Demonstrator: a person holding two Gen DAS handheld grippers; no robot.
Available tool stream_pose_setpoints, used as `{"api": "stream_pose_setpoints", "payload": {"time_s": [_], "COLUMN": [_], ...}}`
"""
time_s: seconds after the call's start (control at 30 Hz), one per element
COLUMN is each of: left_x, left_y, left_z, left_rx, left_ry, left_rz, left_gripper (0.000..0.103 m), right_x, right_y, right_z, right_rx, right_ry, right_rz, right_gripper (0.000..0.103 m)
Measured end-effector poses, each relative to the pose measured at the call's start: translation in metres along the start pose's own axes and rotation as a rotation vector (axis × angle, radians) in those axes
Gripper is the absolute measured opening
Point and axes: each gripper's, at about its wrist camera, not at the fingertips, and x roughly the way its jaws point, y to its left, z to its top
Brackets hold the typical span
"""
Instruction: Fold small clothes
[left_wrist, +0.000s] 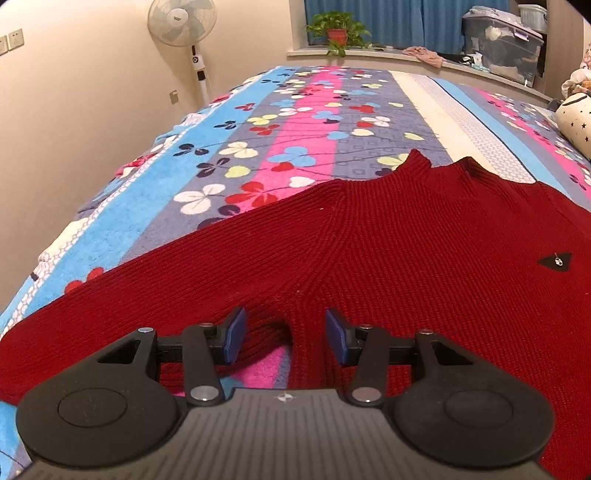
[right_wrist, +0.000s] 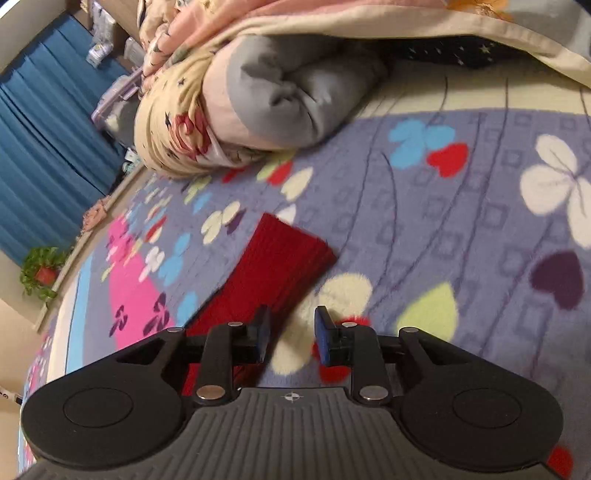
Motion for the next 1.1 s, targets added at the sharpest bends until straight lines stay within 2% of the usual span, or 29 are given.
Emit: {"api": "stream_pose_setpoints", "payload": {"time_s": [0.13,0.2,0.27,0.33,0.37,0.53,0.6,0.63,0.67,0.73,0.87,0.97,1.1], "left_x": [0.004,0.004,0.003,0.000,-0.002,-0.022,-0.039,-0.048,-0.059,-0.079,-0.134,-0.180,-0.219], "left_y": [0.000,-0.001,0.000,0.001,0.002,0.002,-0.001,-0.003,-0.004,-0.004,0.003,0.008,0.012], "left_z": [-0.001,-0.001,0.000,0.003,0.006,0.009,0.007,0.005,0.002,-0.003,-0.020,-0.049,-0.101], "left_rx": [0.007,0.016,0.014,0.002,-0.008,-0.034,-0.009,0.005,0.012,-0.006,-0.070,-0.053,-0.038], "left_ry": [0.011,0.010,0.007,-0.001,-0.008,-0.069,-0.131,-0.161,-0.187,-0.203,-0.202,-0.224,-0.223], "left_rz": [0.004,0.002,0.000,-0.009,-0.012,-0.028,-0.020,-0.006,0.011,0.027,-0.037,-0.074,-0.092], "left_gripper": [0.053,0.053,0.053,0.053,0.053,0.053,0.053,0.053,0.054,0.054,0.054,0.055,0.057], "right_x": [0.011,0.013,0.002,-0.012,-0.021,-0.096,-0.132,-0.152,-0.171,-0.206,-0.267,-0.302,-0.322], "right_y": [0.009,0.012,0.009,0.004,0.005,0.031,0.048,0.057,0.065,0.083,0.104,0.107,0.095], "right_z": [0.013,0.019,0.024,0.025,0.024,0.001,-0.011,-0.017,-0.022,-0.037,-0.066,-0.088,-0.121], "right_rx": [-0.027,-0.059,-0.058,-0.062,-0.085,-0.293,-0.369,-0.406,-0.435,-0.502,-0.608,-0.675,-0.760], "right_ry": [0.020,0.019,-0.030,-0.072,-0.089,-0.114,-0.111,-0.102,-0.090,-0.044,0.067,0.109,0.161], "right_rz": [-0.001,-0.029,-0.158,-0.272,-0.286,-0.085,0.008,0.063,0.112,0.196,0.363,0.396,0.369], "right_gripper": [0.030,0.012,0.004,0.007,0.007,0.008,0.014,0.021,0.030,0.036,0.036,0.036,0.036]}}
